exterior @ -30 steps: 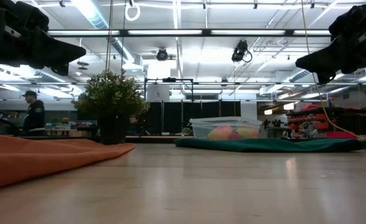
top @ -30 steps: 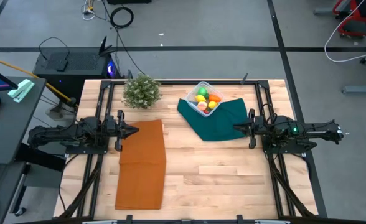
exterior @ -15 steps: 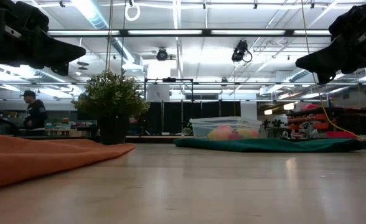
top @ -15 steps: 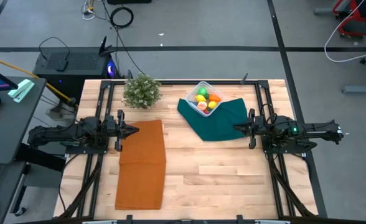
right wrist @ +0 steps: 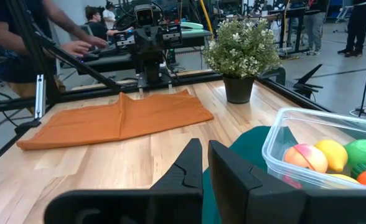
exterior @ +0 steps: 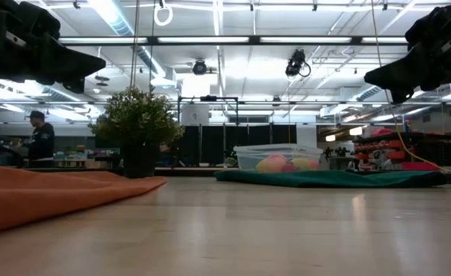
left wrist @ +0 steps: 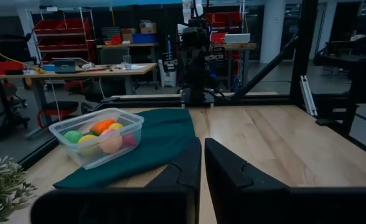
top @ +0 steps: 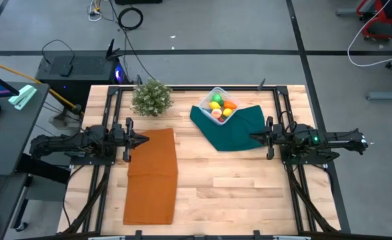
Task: Pick and placing Produce into tupperware
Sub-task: Return to Home Position
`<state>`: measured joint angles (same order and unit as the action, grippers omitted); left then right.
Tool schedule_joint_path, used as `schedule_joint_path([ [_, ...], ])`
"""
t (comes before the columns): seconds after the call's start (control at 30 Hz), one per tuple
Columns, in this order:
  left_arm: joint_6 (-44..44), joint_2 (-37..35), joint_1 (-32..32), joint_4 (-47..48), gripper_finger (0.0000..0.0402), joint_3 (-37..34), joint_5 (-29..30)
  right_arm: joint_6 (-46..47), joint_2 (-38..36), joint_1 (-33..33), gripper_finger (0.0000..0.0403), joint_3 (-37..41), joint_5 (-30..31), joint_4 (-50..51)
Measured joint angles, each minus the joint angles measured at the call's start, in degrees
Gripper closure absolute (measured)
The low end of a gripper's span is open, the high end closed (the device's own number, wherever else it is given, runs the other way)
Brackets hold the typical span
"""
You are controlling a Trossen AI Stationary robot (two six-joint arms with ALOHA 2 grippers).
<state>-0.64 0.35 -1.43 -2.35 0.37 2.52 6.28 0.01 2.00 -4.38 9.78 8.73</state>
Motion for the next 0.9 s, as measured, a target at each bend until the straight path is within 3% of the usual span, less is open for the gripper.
schedule_joint_path([
  [0.9, 0.00, 0.00, 0.00, 0.00, 0.0372, -0.01, 0.00, 0.00, 0.00, 0.00, 0.0403, 0.00, 0.00, 0.00],
])
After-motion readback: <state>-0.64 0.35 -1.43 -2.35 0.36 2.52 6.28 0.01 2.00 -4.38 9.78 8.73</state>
